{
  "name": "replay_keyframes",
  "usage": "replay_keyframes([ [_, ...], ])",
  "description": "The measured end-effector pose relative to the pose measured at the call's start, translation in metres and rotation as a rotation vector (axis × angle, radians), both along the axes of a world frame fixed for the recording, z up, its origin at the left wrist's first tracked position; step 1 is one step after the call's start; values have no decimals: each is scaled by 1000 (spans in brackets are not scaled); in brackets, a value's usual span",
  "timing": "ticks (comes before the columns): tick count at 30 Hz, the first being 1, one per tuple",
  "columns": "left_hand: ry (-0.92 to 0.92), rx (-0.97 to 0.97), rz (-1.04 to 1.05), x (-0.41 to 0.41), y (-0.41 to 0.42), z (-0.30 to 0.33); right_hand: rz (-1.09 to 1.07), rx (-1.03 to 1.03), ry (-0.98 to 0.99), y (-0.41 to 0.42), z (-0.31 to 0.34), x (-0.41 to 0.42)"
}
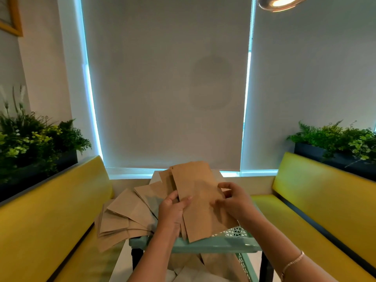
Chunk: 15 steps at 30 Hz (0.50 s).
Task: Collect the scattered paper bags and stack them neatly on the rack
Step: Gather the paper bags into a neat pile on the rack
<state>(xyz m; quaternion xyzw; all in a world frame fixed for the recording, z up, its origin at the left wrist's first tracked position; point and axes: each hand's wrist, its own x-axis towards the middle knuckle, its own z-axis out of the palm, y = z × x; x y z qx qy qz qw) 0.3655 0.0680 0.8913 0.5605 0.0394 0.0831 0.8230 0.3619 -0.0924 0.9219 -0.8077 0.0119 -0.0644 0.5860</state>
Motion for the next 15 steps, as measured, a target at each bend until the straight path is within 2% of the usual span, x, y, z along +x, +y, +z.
replay_keyframes([
  [5, -20, 26, 75, 3, 1, -2, -156, 23, -29, 3, -5, 5],
  [8, 47, 42, 110, 4, 1, 0, -163, -41, -54, 7, -4, 5],
  [12, 133, -39, 109, 10, 6, -1, -88, -90, -53, 8, 3, 10],
  [15, 119, 12, 187, 15, 13, 7, -109, -128, -54, -6, 12, 28],
])
